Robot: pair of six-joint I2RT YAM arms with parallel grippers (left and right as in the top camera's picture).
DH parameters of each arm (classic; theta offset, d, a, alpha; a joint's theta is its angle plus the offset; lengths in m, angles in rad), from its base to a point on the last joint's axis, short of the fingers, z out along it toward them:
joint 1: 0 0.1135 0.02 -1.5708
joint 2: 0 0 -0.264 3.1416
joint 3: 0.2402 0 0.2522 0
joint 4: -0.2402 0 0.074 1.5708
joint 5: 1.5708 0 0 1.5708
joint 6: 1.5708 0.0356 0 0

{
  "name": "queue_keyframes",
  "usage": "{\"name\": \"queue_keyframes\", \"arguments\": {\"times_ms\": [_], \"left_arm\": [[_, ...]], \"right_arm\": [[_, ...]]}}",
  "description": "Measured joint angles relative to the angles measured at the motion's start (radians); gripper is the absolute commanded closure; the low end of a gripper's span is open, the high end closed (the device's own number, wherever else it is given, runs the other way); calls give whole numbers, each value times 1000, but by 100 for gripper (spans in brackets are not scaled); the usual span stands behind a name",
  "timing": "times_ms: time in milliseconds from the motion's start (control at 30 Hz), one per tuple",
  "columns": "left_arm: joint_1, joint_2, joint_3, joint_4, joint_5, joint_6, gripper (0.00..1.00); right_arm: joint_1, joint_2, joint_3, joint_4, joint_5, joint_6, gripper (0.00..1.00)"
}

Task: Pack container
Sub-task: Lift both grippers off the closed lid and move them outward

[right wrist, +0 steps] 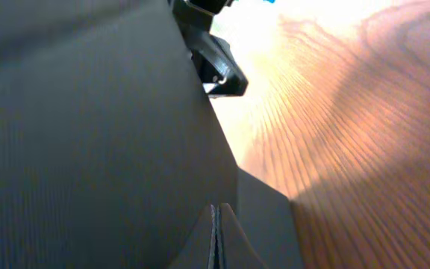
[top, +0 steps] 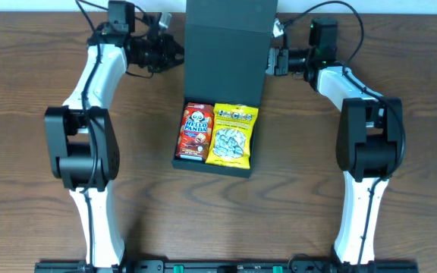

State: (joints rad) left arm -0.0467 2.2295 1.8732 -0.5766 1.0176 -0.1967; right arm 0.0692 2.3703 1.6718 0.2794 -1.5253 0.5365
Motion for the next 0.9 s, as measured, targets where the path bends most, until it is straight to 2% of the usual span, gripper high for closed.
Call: {"name": "queue_keyframes", "arguments": {"times_ms": [133, 333, 400, 500, 733, 900], "left_arm": [[0, -48, 0, -19, 0, 41, 94], [-1, -115, 0, -126, 0, 126, 94], [-1, -144, 0, -191, -10, 173, 94], [-1, -172, 0, -288, -30, 232, 94], [-5, -226, 0, -463, -85, 375, 94], [-8, -235, 0, -468, -129, 411, 94]], "right_arm": [[0, 0, -1, 286, -11, 245, 98], [0, 0, 2, 817, -19, 696, 99], [0, 0, 2, 1006, -21, 907, 99], [1, 0, 2, 1143, -21, 1077, 99], [19, 0, 2, 1182, -21, 1219, 99], [40, 0, 2, 1183, -21, 1221, 98]]}}
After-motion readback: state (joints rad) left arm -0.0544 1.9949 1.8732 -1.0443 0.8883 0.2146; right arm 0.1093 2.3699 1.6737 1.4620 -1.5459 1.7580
